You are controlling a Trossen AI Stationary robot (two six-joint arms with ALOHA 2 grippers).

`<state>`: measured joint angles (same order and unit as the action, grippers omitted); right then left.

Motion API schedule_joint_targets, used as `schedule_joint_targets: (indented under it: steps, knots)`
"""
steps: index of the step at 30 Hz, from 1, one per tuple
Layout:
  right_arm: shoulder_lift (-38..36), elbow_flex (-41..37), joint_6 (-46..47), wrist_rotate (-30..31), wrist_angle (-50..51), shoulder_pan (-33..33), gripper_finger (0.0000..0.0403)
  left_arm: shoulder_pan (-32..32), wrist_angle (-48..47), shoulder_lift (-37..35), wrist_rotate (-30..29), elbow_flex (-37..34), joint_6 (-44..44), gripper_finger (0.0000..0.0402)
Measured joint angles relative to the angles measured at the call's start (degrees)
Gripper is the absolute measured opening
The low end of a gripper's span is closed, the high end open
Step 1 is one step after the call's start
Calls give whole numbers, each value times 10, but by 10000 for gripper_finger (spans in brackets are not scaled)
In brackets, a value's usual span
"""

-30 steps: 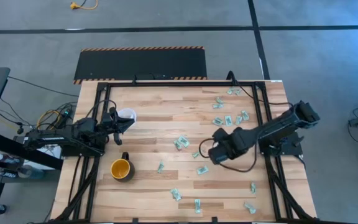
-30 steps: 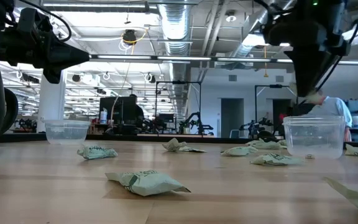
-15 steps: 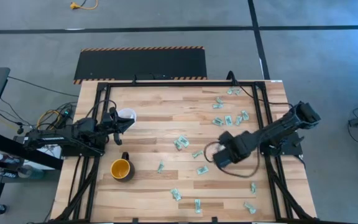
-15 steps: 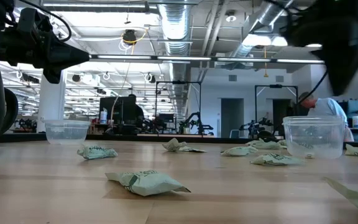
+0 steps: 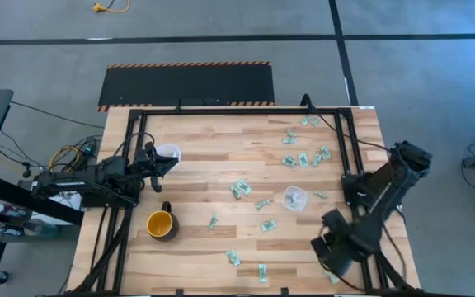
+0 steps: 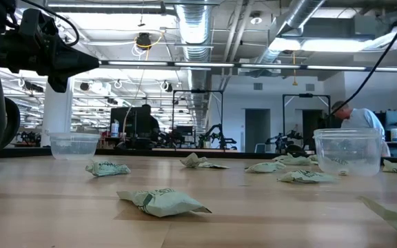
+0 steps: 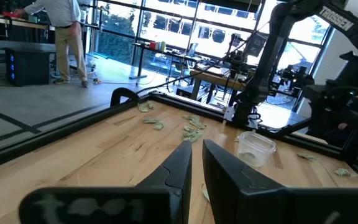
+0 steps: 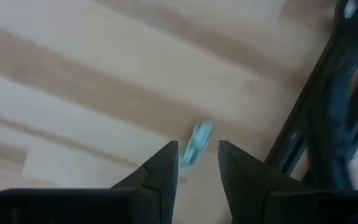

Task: Pick and place Stevia / Truvia into bins
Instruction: Put the white stevia packet into the square transparent container

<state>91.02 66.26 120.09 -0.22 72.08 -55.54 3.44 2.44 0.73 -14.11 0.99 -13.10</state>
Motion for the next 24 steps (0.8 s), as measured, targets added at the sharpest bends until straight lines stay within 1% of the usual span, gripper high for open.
schedule_joint_targets:
  steps: [2,4,9,15,24]
  knots:
    - [9,0,35,2,-13,-21,109,0,0,0,0,0,0,27]
    - [21,0,49,2,-27,-34,109,0,0,0,0,0,0,27]
    - [58,0,56,4,-69,-32,109,0,0,0,0,0,0,27]
    - [96,0,51,-60,-79,-25,109,0,0,0,0,0,0,27]
    - [127,0,58,-73,-108,-24,109,0,0,0,0,0,0,27]
